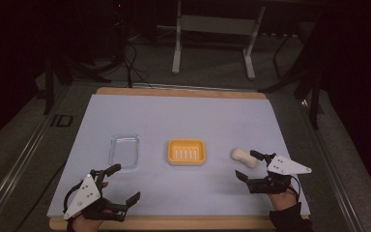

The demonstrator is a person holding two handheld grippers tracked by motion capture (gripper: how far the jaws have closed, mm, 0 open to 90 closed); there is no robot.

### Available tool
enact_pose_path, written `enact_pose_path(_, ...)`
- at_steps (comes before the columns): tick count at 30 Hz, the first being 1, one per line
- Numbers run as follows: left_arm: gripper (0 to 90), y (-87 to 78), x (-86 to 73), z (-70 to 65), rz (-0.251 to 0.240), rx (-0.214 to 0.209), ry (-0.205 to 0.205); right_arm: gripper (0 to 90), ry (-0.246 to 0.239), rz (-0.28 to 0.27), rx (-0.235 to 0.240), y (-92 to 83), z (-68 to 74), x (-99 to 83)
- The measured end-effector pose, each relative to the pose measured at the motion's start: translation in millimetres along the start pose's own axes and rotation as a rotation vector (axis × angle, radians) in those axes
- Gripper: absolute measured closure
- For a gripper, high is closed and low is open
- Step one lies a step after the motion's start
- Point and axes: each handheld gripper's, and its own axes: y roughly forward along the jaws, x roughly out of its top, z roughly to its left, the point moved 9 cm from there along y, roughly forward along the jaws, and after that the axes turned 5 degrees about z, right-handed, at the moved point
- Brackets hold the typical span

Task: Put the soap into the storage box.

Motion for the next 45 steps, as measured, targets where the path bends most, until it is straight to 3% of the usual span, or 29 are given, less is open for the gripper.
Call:
enact_pose_path(8, 1.2, 3.2, -1.8, -0.9, 0.018, 0.011, 0.023, 13.5, -0.001, -0.019, -0.017, -2.3, -1.2, 2.2)
enact_pose_path(12, 1.2, 3.6, -1.3, -2.0, 0.017, 0.007, 0.025, 13.4, 0.001, -0.001, -0.007, 0.3, -0.5, 0.8)
enact_pose_path(14, 1.2, 2.7, -1.1, -1.6, 0.015, 0.009, 0.026, 13.4, -0.02, 0.013, -0.025, 1.6, -1.0, 0.7)
enact_pose_path(19, 1.2, 2.7, -1.4, -1.5, 0.018, 0.008, 0.025, 13.1, -0.042, 0.016, -0.001, 1.4, -1.4, 8.1)
enact_pose_path(22, 1.2, 3.4, -1.9, -3.3, 0.022, 0.005, 0.033, 12.8, -0.087, 0.024, 0.002, -1.8, -1.0, 12.8)
enact_pose_path(23, 1.2, 3.5, -2.0, -3.6, 0.022, 0.003, 0.034, 12.8, -0.095, 0.025, 0.039, -2.5, 0.7, 14.2)
enact_pose_path(24, 1.2, 3.5, -2.0, -3.6, 0.022, 0.003, 0.034, 12.8, -0.095, 0.025, 0.039, -2.5, 0.7, 14.2)
enact_pose_path(27, 1.2, 4.1, -2.6, -3.2, 0.026, 0.004, 0.034, 12.8, -0.137, 0.08, 0.098, -3.2, 2.7, 11.7)
enact_pose_path(29, 1.2, 4.6, -3.1, -2.6, 0.029, 0.007, 0.032, 12.8, -0.167, 0.12, 0.106, -2.2, 1.4, 8.6)
enact_pose_path(33, 1.2, 5.7, -3.9, -2.4, 0.036, 0.006, 0.037, 12.9, -0.174, 0.193, 0.163, 0.9, 3.4, 2.0)
enact_pose_path(41, 1.2, 6.4, -4.8, -2.0, 0.041, 0.007, 0.035, 12.7, -0.208, 0.256, 0.202, 3.7, 6.6, -1.7)
enact_pose_path(45, 1.2, 6.7, -5.7, -2.9, 0.047, -0.001, 0.032, 12.7, -0.216, 0.319, 0.269, 5.5, 13.4, -7.4)
